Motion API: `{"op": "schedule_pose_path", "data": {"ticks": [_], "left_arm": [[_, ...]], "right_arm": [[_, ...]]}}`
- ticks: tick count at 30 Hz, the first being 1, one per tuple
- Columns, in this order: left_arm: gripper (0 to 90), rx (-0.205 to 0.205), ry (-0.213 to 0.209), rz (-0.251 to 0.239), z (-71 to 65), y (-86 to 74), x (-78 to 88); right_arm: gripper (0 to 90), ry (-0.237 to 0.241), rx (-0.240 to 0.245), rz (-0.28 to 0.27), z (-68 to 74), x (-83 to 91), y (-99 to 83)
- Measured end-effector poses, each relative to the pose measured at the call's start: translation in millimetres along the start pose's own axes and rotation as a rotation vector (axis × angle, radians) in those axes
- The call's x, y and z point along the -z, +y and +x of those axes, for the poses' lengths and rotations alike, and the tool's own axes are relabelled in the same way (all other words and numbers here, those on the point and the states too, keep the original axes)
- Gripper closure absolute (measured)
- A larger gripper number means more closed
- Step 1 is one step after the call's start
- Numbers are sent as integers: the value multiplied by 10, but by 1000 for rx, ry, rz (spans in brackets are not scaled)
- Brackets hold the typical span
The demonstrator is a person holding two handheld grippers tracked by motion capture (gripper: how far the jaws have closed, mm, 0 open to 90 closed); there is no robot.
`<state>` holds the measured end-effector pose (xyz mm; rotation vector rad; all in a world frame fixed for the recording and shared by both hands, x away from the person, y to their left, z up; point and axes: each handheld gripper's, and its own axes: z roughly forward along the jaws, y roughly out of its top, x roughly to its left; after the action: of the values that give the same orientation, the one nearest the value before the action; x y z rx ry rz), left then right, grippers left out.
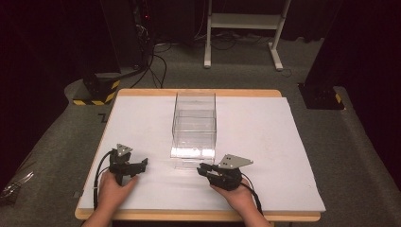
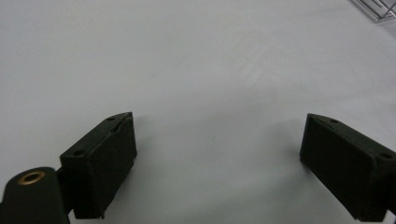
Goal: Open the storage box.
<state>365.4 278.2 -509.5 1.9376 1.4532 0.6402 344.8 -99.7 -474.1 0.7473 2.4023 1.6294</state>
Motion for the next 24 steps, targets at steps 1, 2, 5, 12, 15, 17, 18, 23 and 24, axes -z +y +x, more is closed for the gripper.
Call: {"op": "schedule_pose_path", "data": {"ticks": [1, 2, 5, 12, 15, 17, 18, 23, 24], "left_arm": [[110, 0, 0, 0, 0, 0, 0], [110, 0, 0, 0, 0, 0, 0], [110, 0, 0, 0, 0, 0, 0], [110, -1, 1, -1, 0, 0, 0], [110, -1, 1, -1, 0, 0, 0], [110, -1, 1, -1, 0, 0, 0], [110, -1, 1, -1, 0, 0, 0], [110, -1, 1, -1, 0, 0, 0], [110, 0, 0, 0, -1, 0, 0]], "right_arm": [[741, -1, 5, 4, -1, -26, 7], [742, -1, 3, 6, -2, -39, 12], [798, -4, 16, 7, -9, -85, 34], [827, 37, 31, 20, 14, -73, 30], [829, 54, 44, 28, 48, -43, 18], [828, 60, 47, 31, 61, -17, 7], [827, 63, 46, 32, 62, -3, 2], [820, 63, 40, 36, 81, 76, -31], [820, 65, 41, 36, 89, 90, -40]]}}
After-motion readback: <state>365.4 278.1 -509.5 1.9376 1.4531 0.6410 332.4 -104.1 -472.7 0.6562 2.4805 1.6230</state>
